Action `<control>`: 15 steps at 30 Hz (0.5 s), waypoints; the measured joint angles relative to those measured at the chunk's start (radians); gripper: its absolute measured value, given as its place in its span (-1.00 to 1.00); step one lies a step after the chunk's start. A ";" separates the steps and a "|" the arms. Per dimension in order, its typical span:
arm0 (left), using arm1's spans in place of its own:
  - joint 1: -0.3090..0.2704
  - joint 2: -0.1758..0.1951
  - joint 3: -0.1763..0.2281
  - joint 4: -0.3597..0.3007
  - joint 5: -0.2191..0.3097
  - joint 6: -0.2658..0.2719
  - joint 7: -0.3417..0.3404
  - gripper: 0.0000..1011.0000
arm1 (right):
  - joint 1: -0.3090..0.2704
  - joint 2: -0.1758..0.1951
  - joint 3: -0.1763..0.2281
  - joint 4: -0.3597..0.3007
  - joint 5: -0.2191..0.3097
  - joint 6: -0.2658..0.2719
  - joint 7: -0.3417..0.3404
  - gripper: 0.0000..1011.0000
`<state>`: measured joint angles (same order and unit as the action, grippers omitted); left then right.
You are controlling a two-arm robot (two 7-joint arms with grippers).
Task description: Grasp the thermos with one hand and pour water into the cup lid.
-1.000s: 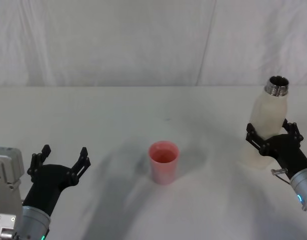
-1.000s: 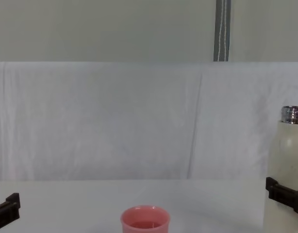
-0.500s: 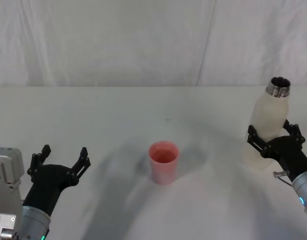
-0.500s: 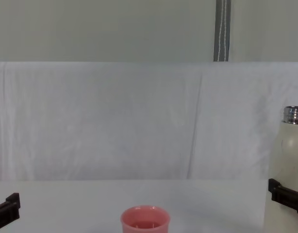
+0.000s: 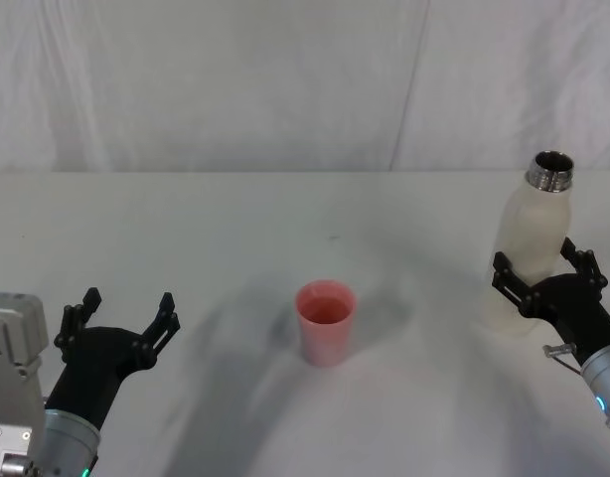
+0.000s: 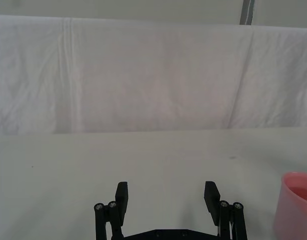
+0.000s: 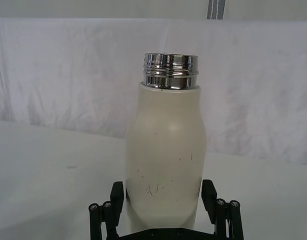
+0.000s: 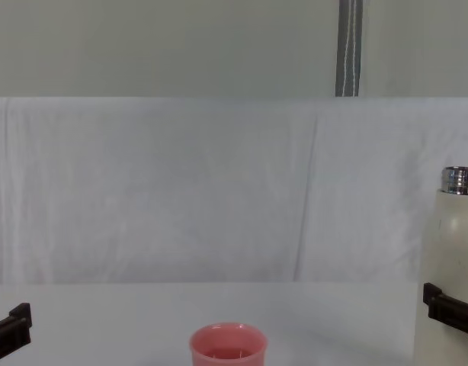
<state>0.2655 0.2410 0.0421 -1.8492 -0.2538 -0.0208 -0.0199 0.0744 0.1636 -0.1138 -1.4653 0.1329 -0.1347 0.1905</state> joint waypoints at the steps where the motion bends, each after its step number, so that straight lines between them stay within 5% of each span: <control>1: 0.000 0.000 0.000 0.000 0.000 0.000 0.000 0.98 | -0.001 0.000 0.000 -0.001 0.000 0.000 0.000 0.98; 15: 0.000 0.000 0.000 0.000 0.000 0.000 0.000 0.98 | -0.020 0.004 -0.001 -0.028 -0.004 0.007 -0.002 0.98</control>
<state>0.2655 0.2410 0.0421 -1.8492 -0.2538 -0.0208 -0.0199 0.0540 0.1675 -0.1148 -1.4935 0.1292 -0.1277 0.1887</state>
